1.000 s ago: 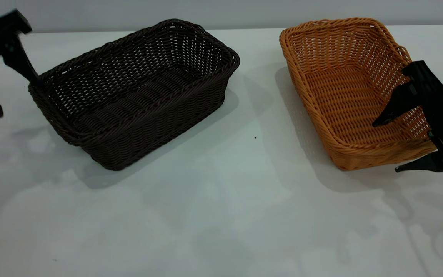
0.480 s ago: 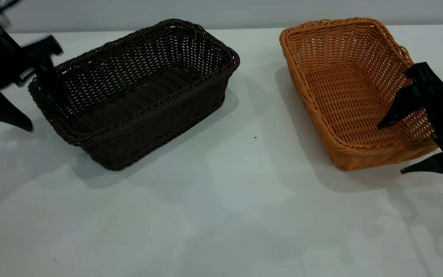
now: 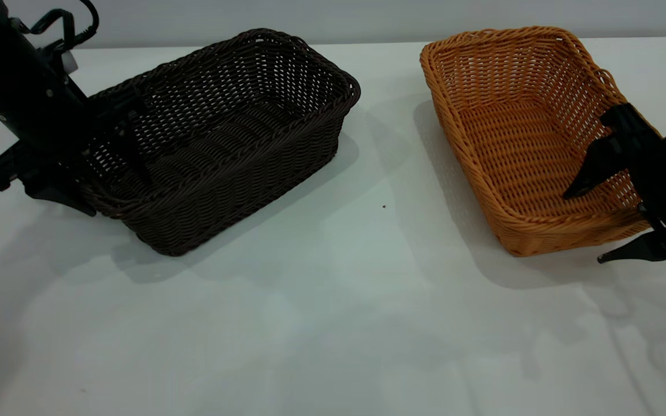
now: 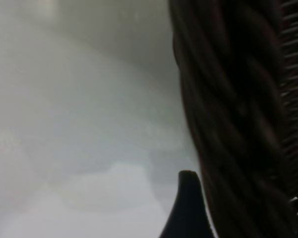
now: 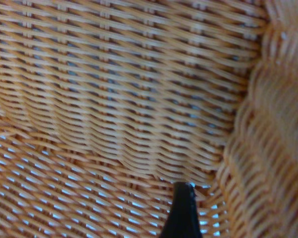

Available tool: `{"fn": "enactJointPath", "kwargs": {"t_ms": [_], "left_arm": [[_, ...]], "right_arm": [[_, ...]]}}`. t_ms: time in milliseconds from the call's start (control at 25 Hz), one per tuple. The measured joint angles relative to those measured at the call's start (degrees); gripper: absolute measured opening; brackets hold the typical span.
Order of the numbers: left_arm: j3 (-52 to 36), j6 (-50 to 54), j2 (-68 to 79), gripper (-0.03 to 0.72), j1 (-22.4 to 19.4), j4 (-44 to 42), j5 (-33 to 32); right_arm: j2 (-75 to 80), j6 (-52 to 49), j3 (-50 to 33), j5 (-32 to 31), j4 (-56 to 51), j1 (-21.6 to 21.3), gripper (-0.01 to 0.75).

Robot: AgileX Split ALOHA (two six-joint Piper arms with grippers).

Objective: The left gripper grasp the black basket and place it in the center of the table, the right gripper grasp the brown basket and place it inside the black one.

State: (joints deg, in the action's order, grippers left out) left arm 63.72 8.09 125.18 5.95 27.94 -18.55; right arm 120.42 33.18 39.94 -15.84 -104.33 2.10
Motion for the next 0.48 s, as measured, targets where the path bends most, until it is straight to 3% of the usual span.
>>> {"fn": "enactJointPath", "kwargs": {"t_ms": [240, 480], "left_arm": [[0.0, 0.64, 1.32, 0.473, 0.0, 0.0, 0.58], [0.07, 0.74, 1.66, 0.277, 0.0, 0.0, 0.87]], "right_arm": [[2.7, 0.0, 0.69, 0.56, -0.03, 0.0, 0.441], [4.22, 0.6, 1.52, -0.24, -0.3, 0.0, 0.167]]}}
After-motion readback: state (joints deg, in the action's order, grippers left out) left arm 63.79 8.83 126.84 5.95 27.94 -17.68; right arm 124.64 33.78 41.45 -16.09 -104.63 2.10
